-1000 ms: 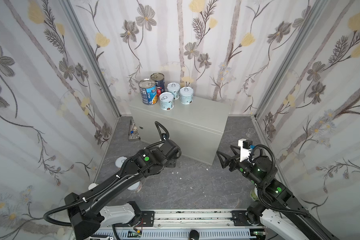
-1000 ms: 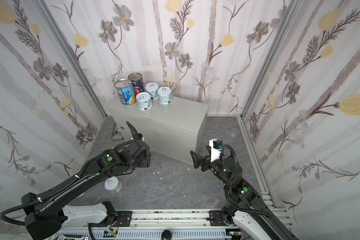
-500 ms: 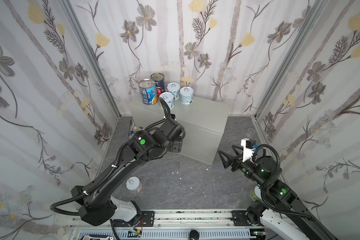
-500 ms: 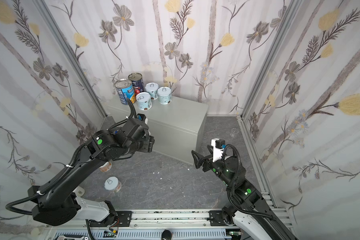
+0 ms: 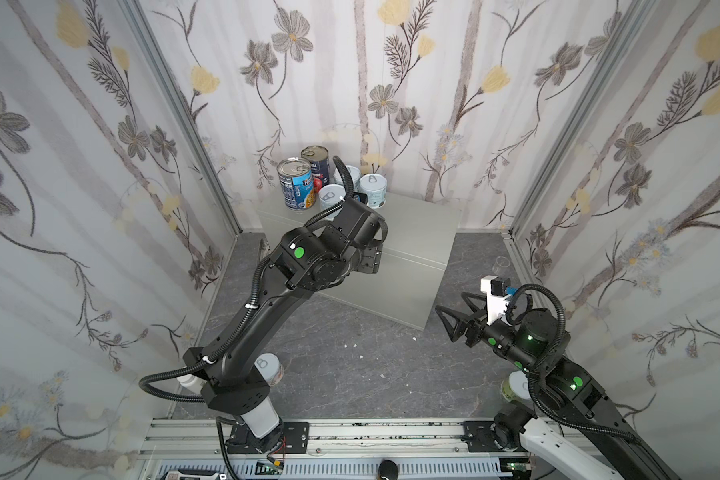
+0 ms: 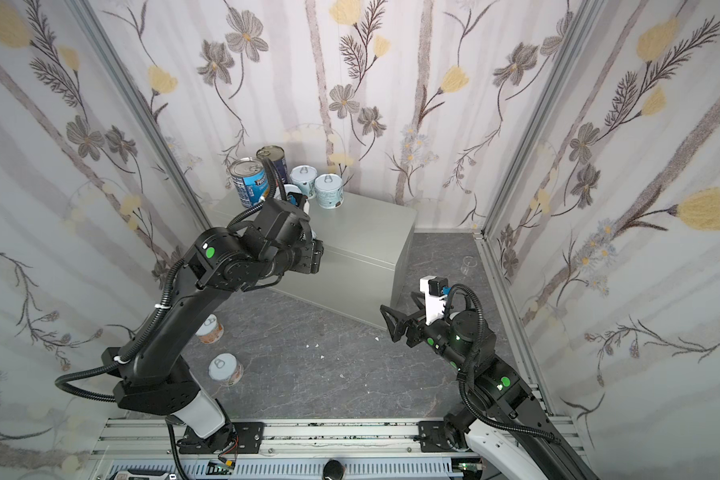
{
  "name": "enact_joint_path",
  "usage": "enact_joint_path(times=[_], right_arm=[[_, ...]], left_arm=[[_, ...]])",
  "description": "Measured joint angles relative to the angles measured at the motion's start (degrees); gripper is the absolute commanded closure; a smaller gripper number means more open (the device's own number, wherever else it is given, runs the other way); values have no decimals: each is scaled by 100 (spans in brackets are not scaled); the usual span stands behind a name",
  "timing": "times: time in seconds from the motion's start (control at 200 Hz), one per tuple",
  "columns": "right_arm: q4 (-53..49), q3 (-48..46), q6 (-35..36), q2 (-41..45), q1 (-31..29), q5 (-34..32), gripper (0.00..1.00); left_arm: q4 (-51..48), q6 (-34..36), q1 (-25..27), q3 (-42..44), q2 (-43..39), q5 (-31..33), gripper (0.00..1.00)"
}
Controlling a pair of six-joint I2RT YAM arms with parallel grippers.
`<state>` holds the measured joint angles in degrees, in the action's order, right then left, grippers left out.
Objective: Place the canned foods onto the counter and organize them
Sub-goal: 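Lift the pink can with left gripper up onto the cabinet top, then lower the pink can in front of the pale green cans and open left gripper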
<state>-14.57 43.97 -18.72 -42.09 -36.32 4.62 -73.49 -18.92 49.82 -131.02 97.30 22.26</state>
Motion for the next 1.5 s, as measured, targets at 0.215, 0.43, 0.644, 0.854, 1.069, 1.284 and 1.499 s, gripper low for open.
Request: enact_joint_path(times=[0.215,0.43,0.644,0.854,1.069,1.284,1.499], right_arm=[[-323,190,85,48,0,107,0],[-662,188,125,166,0,166,0],[-916,188,125,286,0,164,0],[-1084,118,127,363,0,164,0],[-1130,68,127,339,0,232,1],[-1132,35,129,199,0,249,2],[-1084,2,122,164,0,229,4]], left_arm=[[-37,74,7,-778,514,168,46],[-42,120,-17,-1073,914,396,44],[-28,225,-90,-1521,1213,667,42],[-20,243,-232,-1547,1449,643,41],[85,291,-400,-1589,1589,479,40],[284,407,-804,-1609,1622,251,37],[448,551,-960,-1617,1679,83,34]])
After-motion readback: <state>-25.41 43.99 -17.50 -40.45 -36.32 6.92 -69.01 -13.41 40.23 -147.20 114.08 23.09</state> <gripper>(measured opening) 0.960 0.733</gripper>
